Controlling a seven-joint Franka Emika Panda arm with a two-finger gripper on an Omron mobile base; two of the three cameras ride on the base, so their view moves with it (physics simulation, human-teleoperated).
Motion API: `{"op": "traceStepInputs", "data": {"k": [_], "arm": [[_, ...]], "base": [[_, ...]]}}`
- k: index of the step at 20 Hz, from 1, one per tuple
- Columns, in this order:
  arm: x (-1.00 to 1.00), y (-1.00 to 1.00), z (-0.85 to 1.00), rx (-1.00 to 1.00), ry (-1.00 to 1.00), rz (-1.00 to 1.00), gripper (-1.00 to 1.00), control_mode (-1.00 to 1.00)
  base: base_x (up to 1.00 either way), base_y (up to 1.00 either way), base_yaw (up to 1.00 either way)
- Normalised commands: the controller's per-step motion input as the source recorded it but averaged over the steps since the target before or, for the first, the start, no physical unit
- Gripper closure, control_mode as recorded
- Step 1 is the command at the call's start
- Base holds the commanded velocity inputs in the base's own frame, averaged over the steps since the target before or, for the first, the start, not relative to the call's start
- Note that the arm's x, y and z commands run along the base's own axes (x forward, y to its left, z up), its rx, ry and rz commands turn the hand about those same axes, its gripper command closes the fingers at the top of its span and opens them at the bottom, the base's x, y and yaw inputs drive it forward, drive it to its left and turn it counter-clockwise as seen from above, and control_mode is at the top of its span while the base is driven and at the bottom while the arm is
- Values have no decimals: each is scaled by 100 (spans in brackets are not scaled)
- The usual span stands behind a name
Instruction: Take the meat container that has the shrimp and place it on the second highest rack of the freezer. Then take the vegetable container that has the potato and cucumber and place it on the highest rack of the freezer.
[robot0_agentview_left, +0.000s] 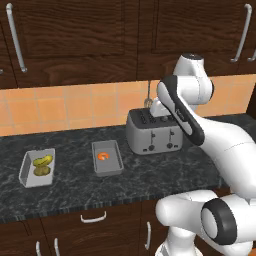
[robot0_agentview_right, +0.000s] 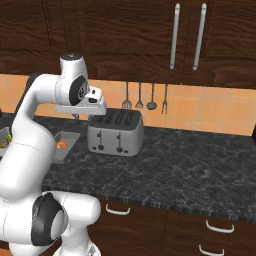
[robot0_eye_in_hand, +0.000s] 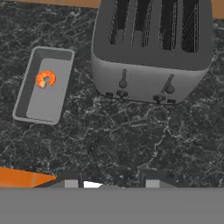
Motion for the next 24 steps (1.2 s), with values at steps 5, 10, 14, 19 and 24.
{"op": "traceStepInputs", "data": {"k": [5,10,14,19,24], "arm": [[-6,26,-62,15,0,-29,-100,-100],[14,100,-100,8,1,-42,-100,-100],[88,100,-100,4,22,-48,-100,-100],[85,48,-53,-3,38,-25,-100,-100],[4,27,-78,5,15,0,-100,-100]], "base": [[0,0,0],[0,0,0],[0,0,0],[0,0,0],[0,0,0]]}}
